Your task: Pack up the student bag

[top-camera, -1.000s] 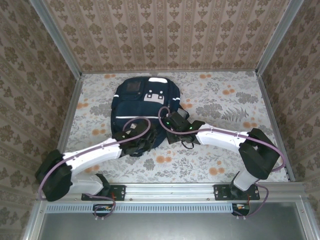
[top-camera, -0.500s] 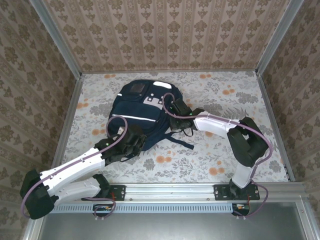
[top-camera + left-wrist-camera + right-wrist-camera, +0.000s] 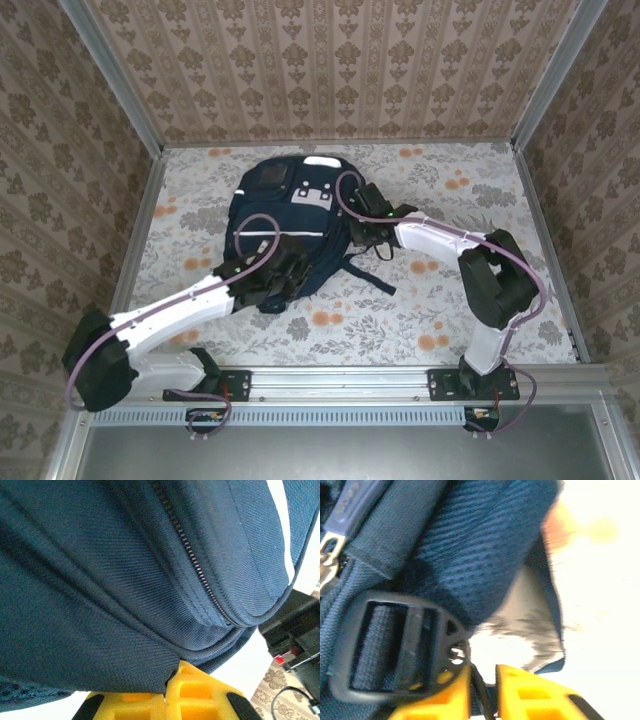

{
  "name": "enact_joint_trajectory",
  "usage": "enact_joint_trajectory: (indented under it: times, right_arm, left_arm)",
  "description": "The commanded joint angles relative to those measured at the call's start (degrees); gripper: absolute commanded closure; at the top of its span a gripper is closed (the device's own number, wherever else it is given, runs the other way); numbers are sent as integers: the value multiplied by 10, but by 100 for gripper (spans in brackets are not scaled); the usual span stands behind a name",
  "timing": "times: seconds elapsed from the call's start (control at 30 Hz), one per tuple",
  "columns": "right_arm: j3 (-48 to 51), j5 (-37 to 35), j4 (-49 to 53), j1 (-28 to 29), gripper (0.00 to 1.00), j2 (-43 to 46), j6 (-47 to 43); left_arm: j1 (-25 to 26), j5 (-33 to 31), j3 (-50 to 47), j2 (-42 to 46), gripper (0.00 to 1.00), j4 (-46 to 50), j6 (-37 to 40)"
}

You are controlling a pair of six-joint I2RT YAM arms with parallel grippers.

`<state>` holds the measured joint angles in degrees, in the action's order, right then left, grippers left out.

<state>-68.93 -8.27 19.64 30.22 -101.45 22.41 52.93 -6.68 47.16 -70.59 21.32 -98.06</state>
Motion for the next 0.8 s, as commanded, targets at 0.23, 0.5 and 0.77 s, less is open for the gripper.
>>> enact_joint_trajectory:
  times: [0.23, 0.5, 0.77]
  right_arm:
    - [69, -94, 37, -47, 37, 208, 13]
    - [161, -110, 38, -94, 0, 386, 14]
    - [263, -220, -27, -111, 0, 487, -46]
  left_arm:
    - [-2, 65, 123, -102, 30, 45, 110]
    - [-80, 17, 219, -68, 0, 197, 329]
    - [-293, 8, 195, -1, 0, 227, 562]
